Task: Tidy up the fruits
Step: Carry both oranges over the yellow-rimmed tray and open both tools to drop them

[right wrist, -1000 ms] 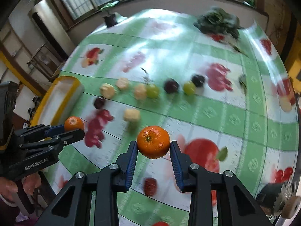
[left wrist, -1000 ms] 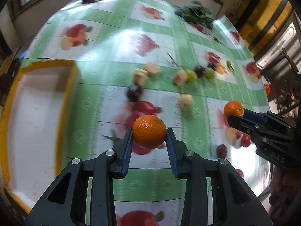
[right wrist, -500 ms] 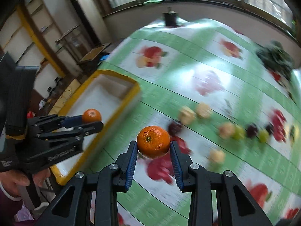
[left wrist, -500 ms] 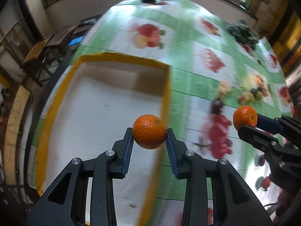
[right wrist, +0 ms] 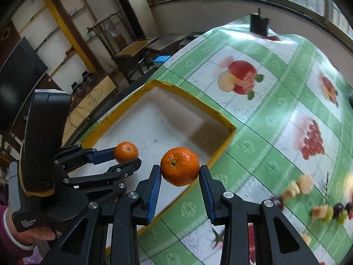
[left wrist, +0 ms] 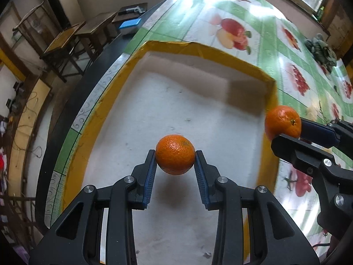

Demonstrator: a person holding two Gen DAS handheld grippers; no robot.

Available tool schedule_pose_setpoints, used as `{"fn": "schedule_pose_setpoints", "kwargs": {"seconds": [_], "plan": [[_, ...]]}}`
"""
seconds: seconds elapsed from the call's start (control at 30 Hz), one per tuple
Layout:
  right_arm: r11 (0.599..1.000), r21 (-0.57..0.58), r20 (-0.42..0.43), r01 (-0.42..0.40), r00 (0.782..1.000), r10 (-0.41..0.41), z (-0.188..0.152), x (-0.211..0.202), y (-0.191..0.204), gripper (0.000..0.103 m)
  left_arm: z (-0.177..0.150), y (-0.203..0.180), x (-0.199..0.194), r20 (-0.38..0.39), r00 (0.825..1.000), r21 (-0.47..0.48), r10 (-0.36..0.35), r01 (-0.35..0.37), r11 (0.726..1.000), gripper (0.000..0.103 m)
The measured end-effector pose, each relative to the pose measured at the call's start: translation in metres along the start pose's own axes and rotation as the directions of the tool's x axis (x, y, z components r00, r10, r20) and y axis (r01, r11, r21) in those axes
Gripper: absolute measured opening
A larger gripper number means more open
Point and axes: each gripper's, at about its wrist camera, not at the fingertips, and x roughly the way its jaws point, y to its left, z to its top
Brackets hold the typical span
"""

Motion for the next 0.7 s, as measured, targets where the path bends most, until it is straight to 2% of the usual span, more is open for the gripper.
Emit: {"fn": "schedule_pose_setpoints", "kwargs": {"seconds": [0.23,0.57,0.63,0.7], "plan": [[1.000,-0.015,-0.045,-0.005,0.999,0.004,0.010,0.026,0.005,0.034,0.002,0.011,0.012,-0.022,1.000,-0.028,0.012,-0.012,1.000,0.034],[0.998,-0.064,-0.100,0.024,0.995,-0.031,0.017,0.059,0.008,0.035,0.004,0.011,0.014,-0.009,1.000,-0.033,0.004,-0.004,0.999,0.035],[0.998,-0.065,-0.100,0.024,0.995,-0.030,0.017,0.059,0.007,0.035,0.004,0.012,0.013,-0.008,1.000,-0.038,0.001,-0.001,0.999,0.036],[0.998,-0.062,-0.106,0.021,0.994,-0.028,0.019,0.059,0.007,0.036,0.003,0.015,0.013,-0.004,1.000,-0.043,0.018,-0.018,0.999,0.044]]}}
